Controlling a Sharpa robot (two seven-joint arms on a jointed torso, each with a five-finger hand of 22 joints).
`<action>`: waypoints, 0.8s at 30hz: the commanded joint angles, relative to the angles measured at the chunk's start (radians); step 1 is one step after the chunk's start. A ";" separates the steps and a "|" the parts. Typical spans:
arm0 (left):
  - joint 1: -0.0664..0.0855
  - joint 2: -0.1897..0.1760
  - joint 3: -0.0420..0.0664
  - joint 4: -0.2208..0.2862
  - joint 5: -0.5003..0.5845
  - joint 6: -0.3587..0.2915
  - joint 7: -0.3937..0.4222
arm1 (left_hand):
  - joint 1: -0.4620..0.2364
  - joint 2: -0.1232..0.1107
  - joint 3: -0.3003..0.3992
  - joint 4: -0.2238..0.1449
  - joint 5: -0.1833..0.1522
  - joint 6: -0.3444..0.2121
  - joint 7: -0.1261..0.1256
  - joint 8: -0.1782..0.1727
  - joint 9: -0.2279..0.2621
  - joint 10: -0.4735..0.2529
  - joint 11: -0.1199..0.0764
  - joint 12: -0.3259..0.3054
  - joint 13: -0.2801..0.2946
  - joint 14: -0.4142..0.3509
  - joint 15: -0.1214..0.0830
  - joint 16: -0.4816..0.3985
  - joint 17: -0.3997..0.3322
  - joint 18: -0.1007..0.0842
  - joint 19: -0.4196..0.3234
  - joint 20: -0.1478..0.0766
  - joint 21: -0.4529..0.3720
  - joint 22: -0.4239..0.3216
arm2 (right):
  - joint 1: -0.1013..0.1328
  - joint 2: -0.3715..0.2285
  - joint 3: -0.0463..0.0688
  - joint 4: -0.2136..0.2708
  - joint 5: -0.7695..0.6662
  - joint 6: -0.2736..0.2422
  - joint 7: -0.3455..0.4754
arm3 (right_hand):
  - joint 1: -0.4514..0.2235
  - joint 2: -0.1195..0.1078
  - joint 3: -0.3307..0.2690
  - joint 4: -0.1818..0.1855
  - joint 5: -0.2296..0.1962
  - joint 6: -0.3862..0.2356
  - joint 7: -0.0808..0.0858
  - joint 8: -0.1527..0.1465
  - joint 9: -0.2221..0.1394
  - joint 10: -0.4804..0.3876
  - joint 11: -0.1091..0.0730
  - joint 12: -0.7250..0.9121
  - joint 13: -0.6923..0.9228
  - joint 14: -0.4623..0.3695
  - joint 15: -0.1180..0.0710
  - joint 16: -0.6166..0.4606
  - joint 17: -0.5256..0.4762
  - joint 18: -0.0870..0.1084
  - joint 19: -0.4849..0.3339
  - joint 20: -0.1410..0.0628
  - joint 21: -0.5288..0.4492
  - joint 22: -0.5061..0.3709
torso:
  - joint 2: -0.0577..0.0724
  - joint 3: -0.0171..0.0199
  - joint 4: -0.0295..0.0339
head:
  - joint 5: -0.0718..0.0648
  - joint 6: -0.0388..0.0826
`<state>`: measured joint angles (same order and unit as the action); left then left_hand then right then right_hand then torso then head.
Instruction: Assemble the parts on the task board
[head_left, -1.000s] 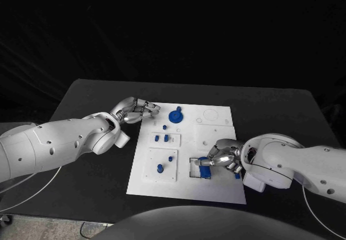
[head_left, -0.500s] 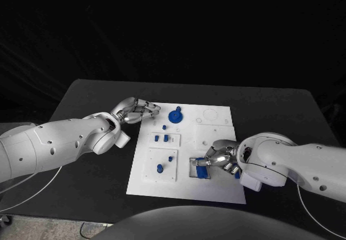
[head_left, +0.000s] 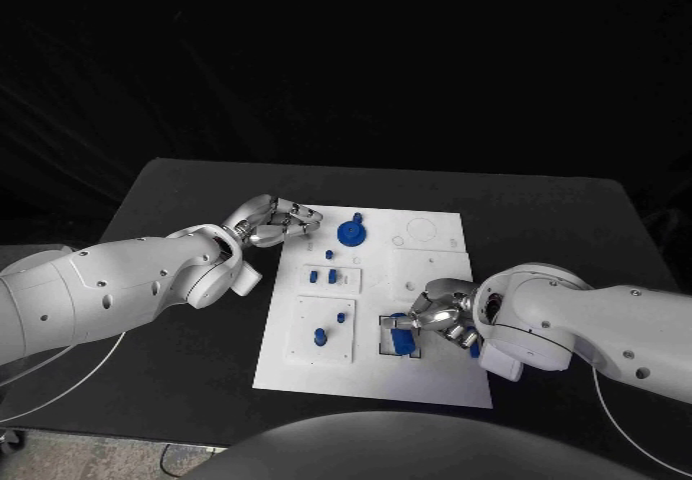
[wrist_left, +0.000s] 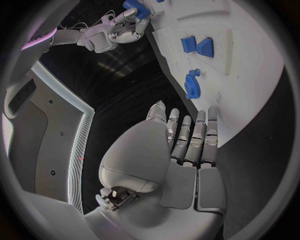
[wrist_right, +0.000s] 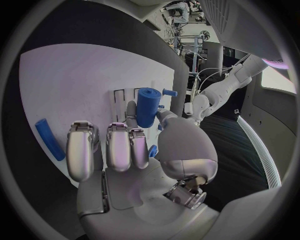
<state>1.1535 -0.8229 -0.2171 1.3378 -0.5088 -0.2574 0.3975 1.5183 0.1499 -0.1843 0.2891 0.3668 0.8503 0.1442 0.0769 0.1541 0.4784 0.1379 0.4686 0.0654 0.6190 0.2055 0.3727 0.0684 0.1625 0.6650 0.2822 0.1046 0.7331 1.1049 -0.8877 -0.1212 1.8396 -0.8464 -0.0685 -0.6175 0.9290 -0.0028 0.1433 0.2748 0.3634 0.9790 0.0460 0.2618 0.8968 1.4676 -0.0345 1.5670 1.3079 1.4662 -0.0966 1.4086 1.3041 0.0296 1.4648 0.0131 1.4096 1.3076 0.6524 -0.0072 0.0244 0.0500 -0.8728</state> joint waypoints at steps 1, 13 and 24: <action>-0.001 0.002 0.001 0.001 0.005 0.019 0.002 | -0.004 0.010 -0.004 0.002 0.003 0.003 0.006 0.005 -0.001 0.000 0.005 0.005 0.000 0.002 0.004 0.004 -0.002 -0.014 0.005 -0.001 0.004 -0.002 | -0.003 0.001 -0.002 -0.005 -0.007 0.023 -0.015 | -0.013 0.001 -0.011 0.003 -0.028 -0.008 -0.001 -0.005 -0.002 0.103 0.006 0.004 0.263 0.058 0.005 -0.007 -0.002 0.012 0.046 0.006 -0.008 0.205 | 0.000 0.0001 0.0000 | 0.001 0.000; -0.001 0.002 0.001 0.001 0.005 0.022 0.000 | -0.003 0.012 -0.004 0.002 0.005 0.004 0.007 0.006 -0.001 0.001 0.006 0.006 0.000 0.002 0.004 0.004 -0.002 -0.014 0.005 -0.001 0.004 -0.002 | -0.003 0.002 -0.002 -0.006 -0.009 0.030 -0.015 | -0.033 0.012 -0.041 0.010 -0.100 -0.012 0.000 -0.003 -0.005 0.103 0.006 0.004 0.263 0.058 0.006 -0.008 -0.004 0.012 0.046 0.006 -0.012 0.205 | 0.000 -0.0002 0.0004 | 0.003 0.000; -0.001 0.002 0.001 0.001 0.005 0.026 -0.004 | -0.003 0.013 -0.004 0.002 0.006 0.005 0.007 0.006 -0.001 0.002 0.006 0.006 0.000 0.001 0.004 0.004 -0.002 -0.014 0.005 -0.001 0.004 -0.002 | -0.003 -0.001 -0.002 -0.006 -0.016 0.033 -0.016 | -0.048 0.018 -0.063 0.011 -0.140 -0.010 -0.001 0.003 -0.004 0.103 0.006 0.004 0.263 0.059 0.005 -0.005 0.000 0.012 0.047 0.006 -0.012 0.206 | 0.000 0.0002 -0.0001 | 0.004 0.000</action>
<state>1.1534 -0.8226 -0.2171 1.3375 -0.5087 -0.2504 0.3919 1.5142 0.1540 -0.1843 0.2891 0.3660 0.8541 0.1480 0.0768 0.1543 0.4784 0.1379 0.4686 0.0654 0.6190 0.2055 0.3727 0.0676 0.1627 0.6650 0.2822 0.1046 0.7319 1.1046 -0.8872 -0.1213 1.8352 -0.8484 -0.0583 -0.6179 0.8880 0.0139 0.0858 0.2858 0.2291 0.9722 0.0452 0.2628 0.8924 1.4676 -0.0346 1.5670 1.3077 1.4662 -0.0967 1.4048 1.3035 0.0296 1.4664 0.0146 1.4037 1.3074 0.6524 -0.0071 0.0242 0.0546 -0.8728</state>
